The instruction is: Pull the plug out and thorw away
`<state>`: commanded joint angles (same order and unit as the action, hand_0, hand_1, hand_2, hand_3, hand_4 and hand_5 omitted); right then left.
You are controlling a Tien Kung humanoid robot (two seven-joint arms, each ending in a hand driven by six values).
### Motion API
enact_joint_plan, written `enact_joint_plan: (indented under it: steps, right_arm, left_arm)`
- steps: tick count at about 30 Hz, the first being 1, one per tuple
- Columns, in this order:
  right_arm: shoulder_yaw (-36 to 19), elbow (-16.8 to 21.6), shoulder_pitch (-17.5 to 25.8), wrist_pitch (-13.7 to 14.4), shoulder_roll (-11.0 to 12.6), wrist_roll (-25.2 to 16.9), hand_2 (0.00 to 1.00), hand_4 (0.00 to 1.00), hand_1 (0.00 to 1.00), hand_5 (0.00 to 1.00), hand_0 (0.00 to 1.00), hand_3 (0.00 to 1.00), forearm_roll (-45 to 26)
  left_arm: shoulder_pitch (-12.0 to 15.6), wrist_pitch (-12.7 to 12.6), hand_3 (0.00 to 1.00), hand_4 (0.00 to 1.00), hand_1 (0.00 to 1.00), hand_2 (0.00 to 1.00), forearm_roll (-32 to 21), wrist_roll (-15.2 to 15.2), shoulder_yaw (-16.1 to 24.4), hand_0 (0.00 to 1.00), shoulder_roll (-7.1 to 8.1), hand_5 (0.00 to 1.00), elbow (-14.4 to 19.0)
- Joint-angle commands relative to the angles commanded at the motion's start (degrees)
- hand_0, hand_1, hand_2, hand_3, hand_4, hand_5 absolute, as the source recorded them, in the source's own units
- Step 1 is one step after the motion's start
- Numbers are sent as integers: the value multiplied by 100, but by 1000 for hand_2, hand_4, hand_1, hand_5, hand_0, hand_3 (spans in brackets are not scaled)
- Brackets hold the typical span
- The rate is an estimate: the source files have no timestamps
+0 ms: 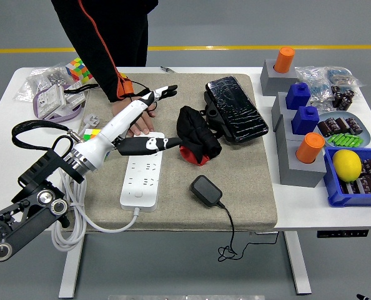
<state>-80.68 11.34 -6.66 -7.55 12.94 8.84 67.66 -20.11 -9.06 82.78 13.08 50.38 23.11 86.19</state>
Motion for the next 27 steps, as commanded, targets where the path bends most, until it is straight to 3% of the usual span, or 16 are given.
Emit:
enact_joint_plan:
  steps: [3,5,6,11,12,17,18,27]
  right_arm:
    - [-27,0,7,2,0,0,682,994,675,452,635,596,12]
    - [-30,-1,14,-4,-3,2,682,994,675,452,635,596,26]
    - [-36,0,19,-4,-5,2,682,994,675,452,635,596,35]
    - [-49,-1,38,-9,-17,5,682,994,675,452,635,596,41]
    - [-56,0,38,-8,-18,5,682,993,675,451,635,597,41]
    - [-51,6,30,-1,-7,5,682,993,675,451,635,597,20]
    - [-43,10,27,0,-5,4,682,994,675,452,635,597,12]
    - [-34,5,45,-11,-19,10,682,993,675,452,635,596,24]
  left_arm:
    - [277,218,928,933,243,301,143,-242,158,281,130,337,160]
    - [515,490,928,933,243,301,216,-502,301,281,208,337,289]
    - [628,616,781,710,42,166,247,-617,369,56,237,211,348]
    - [985,1318,781,710,42,166,527,-1411,636,56,347,211,736]
    - [1016,1465,665,659,51,137,590,-1644,662,53,362,2,844]
    - [1012,1838,665,659,51,137,581,-2512,672,53,352,2,1109]
    - [1001,1899,742,603,45,121,583,-2629,664,49,338,2,1115]
    - [979,2216,746,560,42,117,618,-3243,520,45,318,2,1092]
